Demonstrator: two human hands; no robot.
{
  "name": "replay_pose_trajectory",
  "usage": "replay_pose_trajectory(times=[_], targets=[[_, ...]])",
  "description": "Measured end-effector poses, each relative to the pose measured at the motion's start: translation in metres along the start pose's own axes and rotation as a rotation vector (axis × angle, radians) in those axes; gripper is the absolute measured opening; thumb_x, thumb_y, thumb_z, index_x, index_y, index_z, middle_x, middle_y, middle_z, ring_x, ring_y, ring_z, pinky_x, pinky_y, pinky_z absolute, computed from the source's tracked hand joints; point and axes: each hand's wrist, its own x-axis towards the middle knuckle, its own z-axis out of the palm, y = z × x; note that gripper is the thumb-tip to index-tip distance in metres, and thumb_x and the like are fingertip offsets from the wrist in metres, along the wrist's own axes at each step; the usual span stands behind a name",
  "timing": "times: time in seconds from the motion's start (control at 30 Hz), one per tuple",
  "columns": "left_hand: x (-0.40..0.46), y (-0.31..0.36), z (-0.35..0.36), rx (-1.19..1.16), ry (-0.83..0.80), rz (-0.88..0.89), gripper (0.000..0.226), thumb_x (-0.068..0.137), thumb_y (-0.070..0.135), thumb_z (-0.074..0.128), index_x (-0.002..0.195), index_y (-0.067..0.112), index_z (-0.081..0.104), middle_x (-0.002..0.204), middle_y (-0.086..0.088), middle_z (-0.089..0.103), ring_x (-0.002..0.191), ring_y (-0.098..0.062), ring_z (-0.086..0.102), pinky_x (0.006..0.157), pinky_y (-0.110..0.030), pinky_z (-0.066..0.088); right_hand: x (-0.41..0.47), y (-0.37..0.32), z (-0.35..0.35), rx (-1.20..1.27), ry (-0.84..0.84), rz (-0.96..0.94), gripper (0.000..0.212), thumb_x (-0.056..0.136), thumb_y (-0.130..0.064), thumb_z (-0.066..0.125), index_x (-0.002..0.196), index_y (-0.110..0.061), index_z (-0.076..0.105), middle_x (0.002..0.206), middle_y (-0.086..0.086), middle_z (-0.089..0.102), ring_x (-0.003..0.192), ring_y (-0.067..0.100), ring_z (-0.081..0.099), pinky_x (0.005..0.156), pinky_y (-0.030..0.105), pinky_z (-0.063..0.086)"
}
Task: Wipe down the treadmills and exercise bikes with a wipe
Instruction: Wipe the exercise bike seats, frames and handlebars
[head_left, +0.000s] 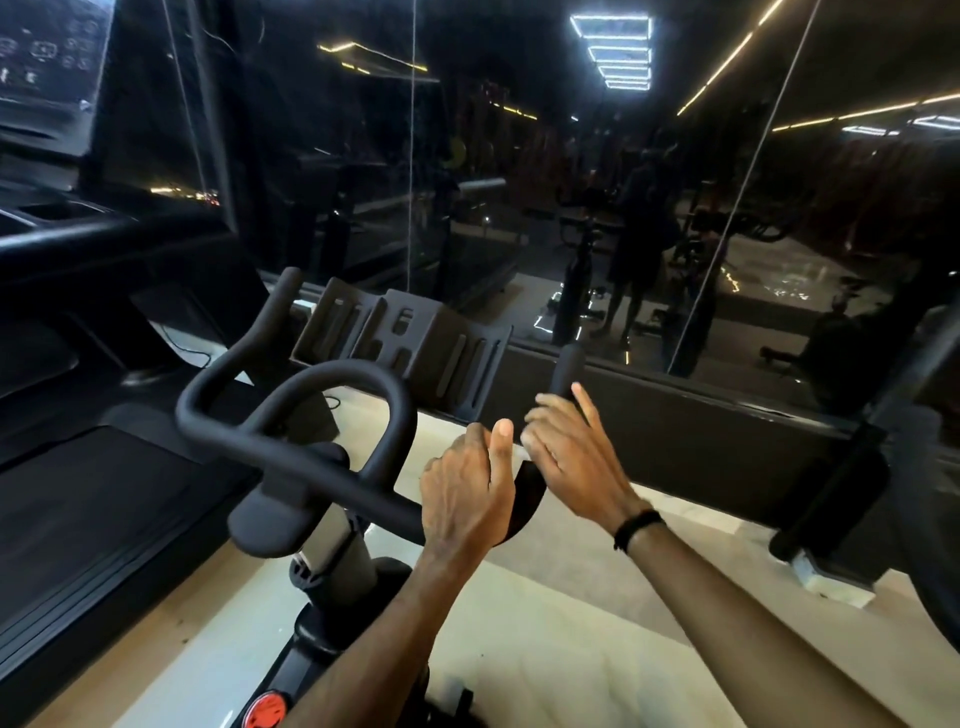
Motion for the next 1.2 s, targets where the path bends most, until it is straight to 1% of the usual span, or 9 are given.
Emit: replay_pose_trajectory(times=[0.17,0.3,0.43,0.6,0.73,0.83,0.93,1.1,1.2], targets=[[0.001,0.000,-0.002,-0.007,0.016,-0.022,0.074,0.095,0.065,0.002,0.090,0.016,0.057,0.080,-0.004,0.064,0.076,-0.028,0.061,0.076,-0.049,0.048,0.003,-0.025,0.013,0.100,-0.026,0.044,0.028,0.096,-0.020,0.045,0.083,-0.012,0.068,0.080,0.000,0.065,0.097,0.020,0.060,0.125,0.043,0.012],[0.000,0.000,-0.002,-0.029,0.033,-0.035,0.069,0.096,0.063,0.005,0.087,0.017,0.055,0.074,0.000,0.058,0.072,-0.023,0.059,0.074,-0.048,0.048,-0.057,-0.077,0.025,0.385,0.065,-0.009,0.022,0.097,-0.027,0.055,0.113,-0.015,0.064,0.102,0.004,0.068,0.104,0.016,0.056,0.110,0.039,0.039],[0.000,0.002,-0.002,-0.040,0.032,-0.046,0.076,0.094,0.064,0.002,0.095,0.015,0.060,0.084,-0.006,0.067,0.082,-0.030,0.063,0.076,-0.049,0.048,-0.034,-0.038,0.015,0.095,-0.028,-0.064,0.030,0.101,-0.023,0.040,0.097,-0.017,0.069,0.091,-0.002,0.065,0.102,0.015,0.059,0.125,0.043,0.003],[0.001,0.001,-0.004,-0.062,0.063,-0.063,0.071,0.094,0.063,0.005,0.088,0.015,0.057,0.074,-0.005,0.063,0.074,-0.029,0.060,0.068,-0.046,0.046,0.030,-0.007,0.002,-0.188,-0.118,0.071,0.048,0.100,-0.031,0.031,0.095,-0.020,0.078,0.116,-0.004,0.069,0.142,0.013,0.036,0.118,0.048,-0.023],[0.002,-0.001,-0.002,-0.070,0.065,-0.070,0.072,0.094,0.065,0.004,0.086,0.015,0.055,0.073,-0.005,0.062,0.073,-0.028,0.060,0.070,-0.047,0.047,0.008,-0.045,0.005,-0.154,-0.267,-0.064,0.042,0.094,-0.029,0.034,0.087,-0.018,0.074,0.081,-0.001,0.070,0.098,0.018,0.063,0.120,0.040,0.021],[0.001,-0.002,-0.002,-0.103,0.098,-0.071,0.073,0.095,0.063,0.005,0.088,0.014,0.059,0.074,-0.002,0.064,0.074,-0.024,0.061,0.070,-0.044,0.047,-0.017,-0.065,0.007,0.104,-0.304,-0.164,0.020,0.093,-0.022,0.056,0.088,-0.013,0.073,0.077,0.001,0.072,0.076,0.022,0.064,0.088,0.035,0.047],[0.001,-0.002,-0.004,-0.124,0.096,-0.076,0.071,0.096,0.062,0.007,0.090,0.014,0.059,0.074,-0.001,0.064,0.074,-0.023,0.061,0.071,-0.045,0.047,0.005,-0.033,0.008,-0.148,-0.221,-0.300,0.033,0.087,-0.022,0.043,0.068,-0.020,0.070,0.064,-0.006,0.066,0.070,0.017,0.062,0.106,0.041,0.039],[0.001,-0.002,-0.005,-0.151,0.136,-0.091,0.072,0.096,0.062,0.007,0.088,0.013,0.060,0.066,0.001,0.058,0.066,-0.020,0.058,0.062,-0.041,0.043,0.037,-0.014,-0.003,-0.197,-0.254,-0.023,0.052,0.097,-0.033,0.031,0.068,-0.023,0.074,0.072,-0.006,0.066,0.094,0.008,0.056,0.121,0.038,-0.008],[0.002,-0.003,-0.004,-0.147,0.139,-0.099,0.077,0.094,0.064,0.005,0.091,0.012,0.062,0.071,-0.002,0.063,0.073,-0.025,0.061,0.069,-0.046,0.045,0.001,-0.046,0.007,-0.097,-0.287,-0.090,0.032,0.087,-0.024,0.043,0.080,-0.022,0.075,0.074,-0.002,0.070,0.090,0.013,0.061,0.123,0.048,0.010]])
